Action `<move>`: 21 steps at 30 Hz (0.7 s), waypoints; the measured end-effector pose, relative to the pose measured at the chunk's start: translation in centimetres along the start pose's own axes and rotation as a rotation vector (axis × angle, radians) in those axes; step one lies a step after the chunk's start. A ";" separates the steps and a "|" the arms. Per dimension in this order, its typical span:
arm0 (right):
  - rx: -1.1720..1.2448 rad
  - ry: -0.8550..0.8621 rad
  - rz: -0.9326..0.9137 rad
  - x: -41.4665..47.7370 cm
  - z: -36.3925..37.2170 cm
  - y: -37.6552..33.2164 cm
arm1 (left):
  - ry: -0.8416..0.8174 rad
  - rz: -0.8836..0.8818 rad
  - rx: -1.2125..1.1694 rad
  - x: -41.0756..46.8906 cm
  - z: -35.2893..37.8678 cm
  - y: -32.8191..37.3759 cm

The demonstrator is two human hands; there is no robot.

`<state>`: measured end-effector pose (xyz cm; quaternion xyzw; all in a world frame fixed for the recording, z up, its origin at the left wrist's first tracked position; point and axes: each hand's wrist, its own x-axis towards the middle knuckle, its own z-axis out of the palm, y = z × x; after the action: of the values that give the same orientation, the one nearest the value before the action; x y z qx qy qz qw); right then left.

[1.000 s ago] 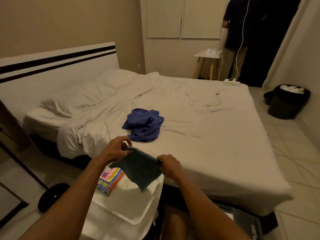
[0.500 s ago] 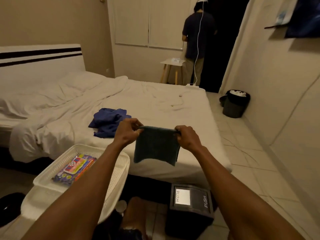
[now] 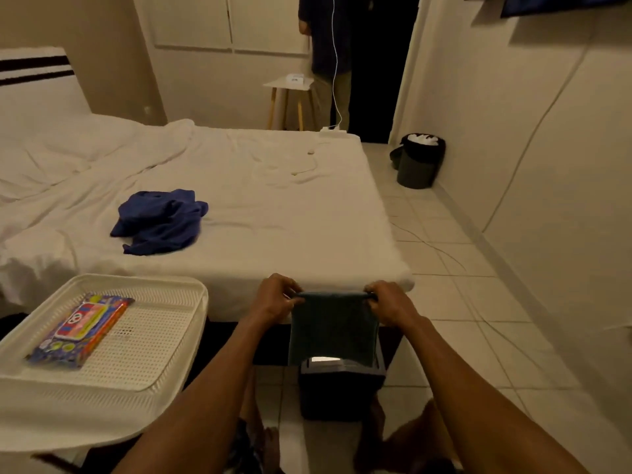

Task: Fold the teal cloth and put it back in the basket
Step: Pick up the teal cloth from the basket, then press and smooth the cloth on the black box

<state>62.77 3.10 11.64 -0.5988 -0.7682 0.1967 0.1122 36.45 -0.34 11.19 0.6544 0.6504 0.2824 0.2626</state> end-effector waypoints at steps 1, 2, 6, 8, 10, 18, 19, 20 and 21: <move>0.006 -0.030 0.001 -0.1 0.6 0.6 | -0.025 -0.017 -0.003 -0.1 0.9 -0.4; 0.011 -0.062 0.012 -0.2 1.3 1.3 | -0.044 -0.032 -0.001 -0.2 1.7 -0.8; -0.012 -0.150 0.015 -0.2 3.1 3.1 | -0.128 -0.073 0.011 -0.6 4.3 -3.0; -0.032 -0.208 0.028 0.1 3.8 3.8 | -0.187 -0.082 0.018 -0.4 5.1 -4.1; -0.041 -0.265 0.041 0.6 4.1 4.5 | -0.237 -0.102 0.025 0.0 5.8 -5.0; -0.044 -0.299 0.113 4.4 7.7 7.4 | -0.207 -0.169 -0.013 3.8 10.0 -8.3; -0.043 -0.294 0.121 5.0 8.2 7.7 | -0.192 -0.186 -0.020 4.4 10.8 -8.8; -0.052 -0.294 0.134 5.6 8.9 8.0 | -0.177 -0.206 -0.034 5.1 11.5 -9.4; -0.064 -0.291 0.144 6.2 9.4 8.3 | -0.162 -0.223 -0.048 5.7 12.2 -9.9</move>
<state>64.58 9.24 -0.83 -0.6207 -0.7374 0.2643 -0.0340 38.17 5.80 -4.23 0.5923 0.6889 0.2130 0.3595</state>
